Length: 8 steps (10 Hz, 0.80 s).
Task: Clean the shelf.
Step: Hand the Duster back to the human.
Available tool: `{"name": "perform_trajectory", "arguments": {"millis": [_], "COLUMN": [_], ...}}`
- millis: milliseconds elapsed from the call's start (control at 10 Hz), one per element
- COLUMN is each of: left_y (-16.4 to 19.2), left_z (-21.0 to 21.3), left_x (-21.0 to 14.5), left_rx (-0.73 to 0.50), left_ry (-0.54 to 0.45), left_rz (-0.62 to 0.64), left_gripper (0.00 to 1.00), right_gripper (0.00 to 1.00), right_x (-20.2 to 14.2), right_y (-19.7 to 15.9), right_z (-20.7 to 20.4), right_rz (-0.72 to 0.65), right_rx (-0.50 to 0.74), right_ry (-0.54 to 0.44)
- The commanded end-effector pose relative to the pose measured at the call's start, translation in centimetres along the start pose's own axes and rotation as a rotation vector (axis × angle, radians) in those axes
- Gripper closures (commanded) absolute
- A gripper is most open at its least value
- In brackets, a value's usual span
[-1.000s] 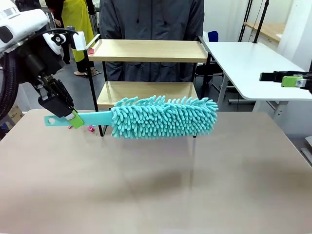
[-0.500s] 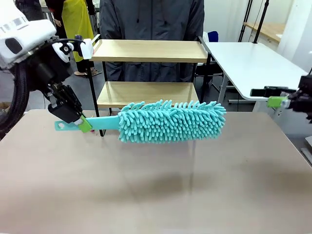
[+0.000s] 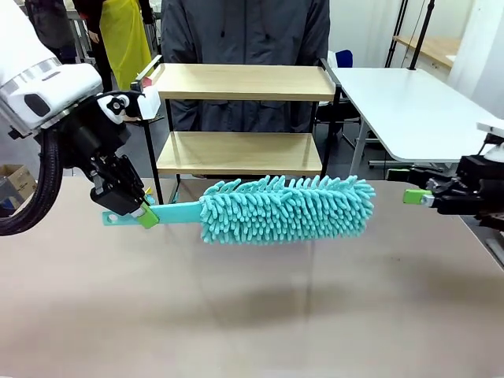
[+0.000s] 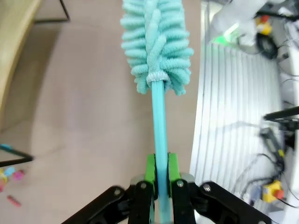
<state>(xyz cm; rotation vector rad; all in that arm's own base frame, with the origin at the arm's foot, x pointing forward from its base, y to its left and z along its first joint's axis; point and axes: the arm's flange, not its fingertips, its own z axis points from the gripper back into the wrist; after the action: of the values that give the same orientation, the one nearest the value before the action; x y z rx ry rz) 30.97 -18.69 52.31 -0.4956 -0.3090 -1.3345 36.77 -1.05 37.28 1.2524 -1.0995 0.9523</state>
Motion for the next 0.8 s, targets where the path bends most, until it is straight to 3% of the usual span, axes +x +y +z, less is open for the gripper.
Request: {"name": "perform_trajectory", "arguments": {"millis": [0,700], "left_y": [-0.1,-0.1], "left_z": [0.4,0.4], "left_x": [0.0,0.0], "left_rx": [-0.001,-0.001], "left_ry": [0.007,0.007], "left_rz": [-0.002,-0.002], "left_gripper": [0.87,0.87], "right_gripper": [0.00,0.00], "right_x": [-1.4,-4.3], "right_y": [1.0,4.1], "right_z": [-2.6,-9.4], "right_rz": [0.029,-0.035], "right_rx": [-0.004,0.106], "right_ry": [-0.020,-0.045]}}
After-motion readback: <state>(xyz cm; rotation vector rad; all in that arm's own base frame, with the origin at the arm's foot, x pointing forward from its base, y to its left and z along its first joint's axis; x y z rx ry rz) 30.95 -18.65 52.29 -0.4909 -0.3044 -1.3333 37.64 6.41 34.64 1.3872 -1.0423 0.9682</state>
